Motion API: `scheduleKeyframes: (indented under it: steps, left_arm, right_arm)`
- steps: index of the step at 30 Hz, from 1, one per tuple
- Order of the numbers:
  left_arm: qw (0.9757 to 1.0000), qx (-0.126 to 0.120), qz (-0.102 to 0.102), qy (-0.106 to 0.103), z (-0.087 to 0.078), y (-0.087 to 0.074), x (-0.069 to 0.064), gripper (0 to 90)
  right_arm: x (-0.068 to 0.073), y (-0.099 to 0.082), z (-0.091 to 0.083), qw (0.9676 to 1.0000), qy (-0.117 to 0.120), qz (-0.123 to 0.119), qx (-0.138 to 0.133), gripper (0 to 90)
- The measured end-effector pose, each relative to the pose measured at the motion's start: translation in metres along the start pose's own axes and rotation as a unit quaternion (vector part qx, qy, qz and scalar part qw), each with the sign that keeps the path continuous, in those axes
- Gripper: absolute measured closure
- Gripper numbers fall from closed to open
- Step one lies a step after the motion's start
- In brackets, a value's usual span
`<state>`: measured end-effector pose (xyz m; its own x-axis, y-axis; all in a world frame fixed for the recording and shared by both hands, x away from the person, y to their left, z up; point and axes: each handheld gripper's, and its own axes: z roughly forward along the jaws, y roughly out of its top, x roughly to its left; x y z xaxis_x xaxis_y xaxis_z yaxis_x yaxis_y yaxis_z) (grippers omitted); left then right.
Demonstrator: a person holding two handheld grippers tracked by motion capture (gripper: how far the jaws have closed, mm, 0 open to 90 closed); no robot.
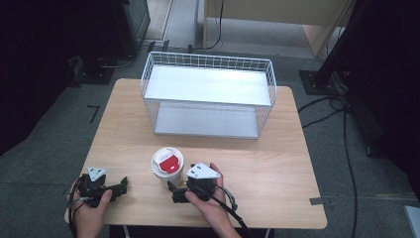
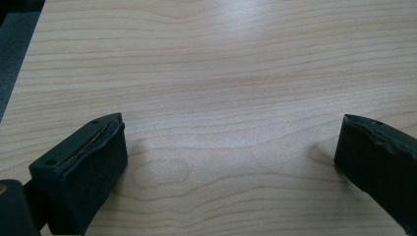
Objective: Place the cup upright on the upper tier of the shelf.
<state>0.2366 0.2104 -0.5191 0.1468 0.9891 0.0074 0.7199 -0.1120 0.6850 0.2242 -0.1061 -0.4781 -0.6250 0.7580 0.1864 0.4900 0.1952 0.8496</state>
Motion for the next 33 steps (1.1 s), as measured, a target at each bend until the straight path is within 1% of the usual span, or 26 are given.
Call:
scheduleKeyframes:
  steps: [7,12,16,19,21,22,27,28,31,32,33]
  left_arm:
    - [1.0000,0.001,0.002,-0.001,0.000,0.000,0.000,0.0]
    - [1.0000,0.001,0.002,-0.001,0.000,0.000,0.000,0.0]
    - [1.0000,0.001,0.002,-0.001,0.000,0.000,0.000,0.0]
    - [1.0000,0.001,0.002,-0.001,0.000,0.000,0.000,0.0]
    - [1.0000,0.001,0.002,-0.001,0.000,0.000,0.000,0.0]
    - [1.0000,0.001,0.002,-0.001,0.000,0.000,0.000,0.0]
    - [1.0000,0.001,0.002,-0.001,0.000,0.000,0.000,0.0]
    - [1.0000,0.000,0.002,-0.002,0.000,0.000,0.000,0.0]
    - [1.0000,0.000,0.003,-0.002,0.000,0.000,0.000,0.0]
    - [1.0000,0.000,0.003,-0.002,0.000,0.000,0.000,0.0]
    - [1.0000,0.000,0.003,-0.002,0.000,0.000,0.000,0.0]
  right_arm:
    - [0.006,0.002,0.006,1.0000,0.006,0.002,-0.004,6.3]
    - [0.011,0.004,0.012,0.9998,0.012,0.007,-0.015,6.3]
    - [0.016,0.004,0.017,0.9997,0.010,0.012,-0.021,6.4]
    - [0.017,0.004,0.019,0.9995,0.002,0.014,-0.028,6.4]
    - [0.018,0.004,0.019,0.9994,0.002,0.015,-0.031,6.4]
    - [0.018,0.004,0.021,0.9991,-0.004,0.020,-0.037,6.4]
    - [0.021,0.004,0.024,0.9987,-0.014,0.024,-0.042,6.4]
    - [0.022,0.004,0.026,0.9983,-0.018,0.027,-0.048,6.4]
    - [0.025,0.003,0.028,0.9978,-0.028,0.030,-0.053,6.4]
    - [0.025,0.003,0.028,0.9978,-0.028,0.030,-0.053,6.4]
    - [0.026,0.003,0.029,0.9974,-0.033,0.029,-0.057,6.4]
